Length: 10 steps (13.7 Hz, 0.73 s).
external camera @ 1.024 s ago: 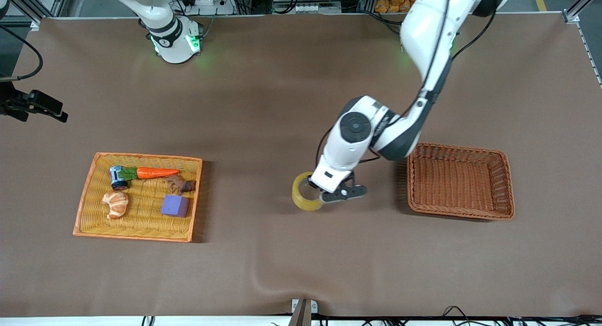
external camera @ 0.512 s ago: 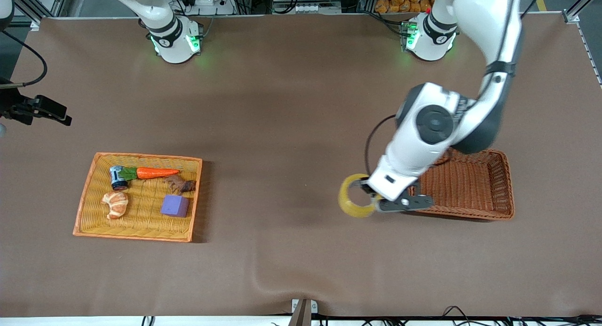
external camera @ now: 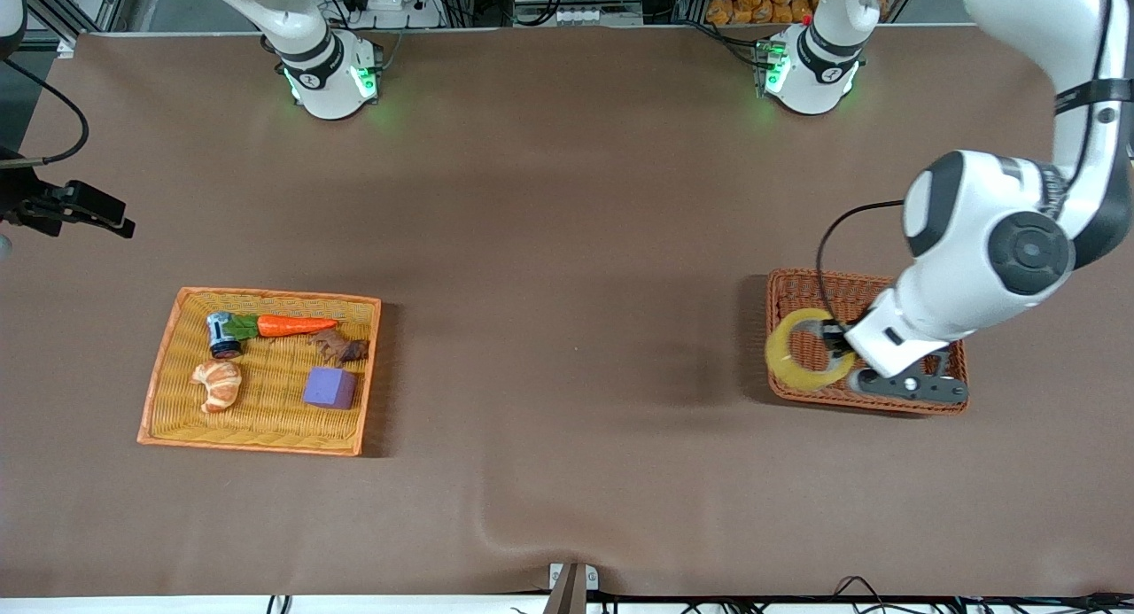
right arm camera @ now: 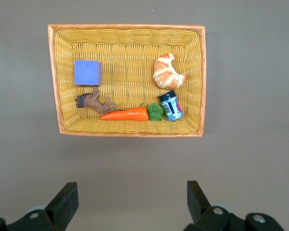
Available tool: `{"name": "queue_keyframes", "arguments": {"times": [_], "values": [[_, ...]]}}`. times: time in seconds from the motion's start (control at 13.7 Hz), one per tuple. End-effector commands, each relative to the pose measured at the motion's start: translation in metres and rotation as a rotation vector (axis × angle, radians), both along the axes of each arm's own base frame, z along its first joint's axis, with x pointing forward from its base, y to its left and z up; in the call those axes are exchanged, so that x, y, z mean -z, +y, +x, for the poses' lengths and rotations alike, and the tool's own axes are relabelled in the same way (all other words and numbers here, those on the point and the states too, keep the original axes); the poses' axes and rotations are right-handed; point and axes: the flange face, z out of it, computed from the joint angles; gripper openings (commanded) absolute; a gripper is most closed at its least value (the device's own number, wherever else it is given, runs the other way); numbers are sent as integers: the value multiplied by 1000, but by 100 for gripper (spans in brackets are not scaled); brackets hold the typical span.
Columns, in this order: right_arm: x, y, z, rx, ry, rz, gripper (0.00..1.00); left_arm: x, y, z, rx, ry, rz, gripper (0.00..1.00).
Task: Transfer tape with both arms
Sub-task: 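Carry the tape roll with the left gripper into the brown basket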
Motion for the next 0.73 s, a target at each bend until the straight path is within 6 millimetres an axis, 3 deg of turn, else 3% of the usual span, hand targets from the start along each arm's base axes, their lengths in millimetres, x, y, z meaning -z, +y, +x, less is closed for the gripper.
{"name": "queue_keyframes", "arguments": {"times": [0.0,0.22,0.44,0.66], "values": [[-2,-1,5,12,-1,-2,100,18,51,-9,97,16,7,0],[-1,1,5,9,0,-2,100,52,69,-20,108,45,8,0],[3,0,7,9,6,-1,100,96,120,-36,31,74,-1,0],[5,0,8,9,11,-1,100,128,141,-36,30,86,-17,0]]}}
